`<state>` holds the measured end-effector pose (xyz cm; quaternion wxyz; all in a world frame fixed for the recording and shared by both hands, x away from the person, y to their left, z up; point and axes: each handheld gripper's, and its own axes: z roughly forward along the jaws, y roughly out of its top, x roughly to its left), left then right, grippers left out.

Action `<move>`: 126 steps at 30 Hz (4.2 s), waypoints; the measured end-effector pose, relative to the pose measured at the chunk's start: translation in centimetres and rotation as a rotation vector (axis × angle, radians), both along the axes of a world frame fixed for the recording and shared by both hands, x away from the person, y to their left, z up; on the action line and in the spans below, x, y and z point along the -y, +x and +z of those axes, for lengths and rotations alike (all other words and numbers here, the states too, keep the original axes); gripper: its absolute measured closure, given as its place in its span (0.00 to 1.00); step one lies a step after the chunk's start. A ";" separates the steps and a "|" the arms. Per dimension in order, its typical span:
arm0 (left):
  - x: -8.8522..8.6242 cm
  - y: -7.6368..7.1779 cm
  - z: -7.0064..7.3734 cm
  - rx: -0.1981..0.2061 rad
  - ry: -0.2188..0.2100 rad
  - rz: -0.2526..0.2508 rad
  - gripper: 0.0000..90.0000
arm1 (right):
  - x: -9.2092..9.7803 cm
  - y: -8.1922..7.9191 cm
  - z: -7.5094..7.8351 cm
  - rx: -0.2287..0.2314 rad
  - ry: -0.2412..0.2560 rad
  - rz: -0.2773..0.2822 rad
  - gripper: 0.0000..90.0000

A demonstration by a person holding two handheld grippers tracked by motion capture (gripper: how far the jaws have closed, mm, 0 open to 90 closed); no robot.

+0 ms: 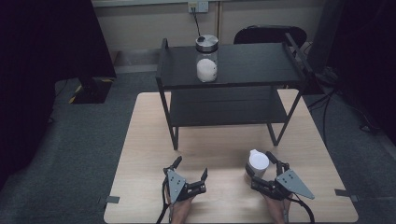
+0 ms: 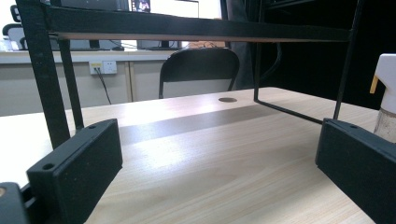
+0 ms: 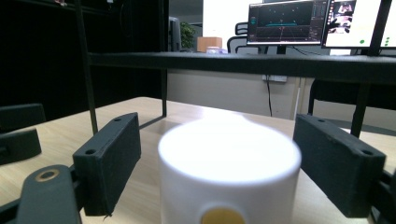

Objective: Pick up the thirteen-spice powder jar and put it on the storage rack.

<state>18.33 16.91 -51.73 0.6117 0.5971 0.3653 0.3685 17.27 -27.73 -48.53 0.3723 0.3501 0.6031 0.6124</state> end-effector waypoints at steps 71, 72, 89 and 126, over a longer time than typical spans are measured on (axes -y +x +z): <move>0.0 0.0 0.0 0.000 0.000 0.000 0.00 | 1.2 0.4 3.0 -0.024 -0.007 0.062 0.34; 0.0 0.0 0.0 0.000 0.000 0.000 0.00 | 1.3 0.4 3.2 -0.025 -0.008 0.063 0.34; 0.0 0.0 0.0 0.000 0.000 0.000 0.00 | 1.6 0.7 5.9 -0.001 -0.023 0.075 0.34; 0.0 0.0 0.0 0.000 0.000 0.000 0.00 | 1.7 4.0 15.2 0.049 -0.023 0.134 0.34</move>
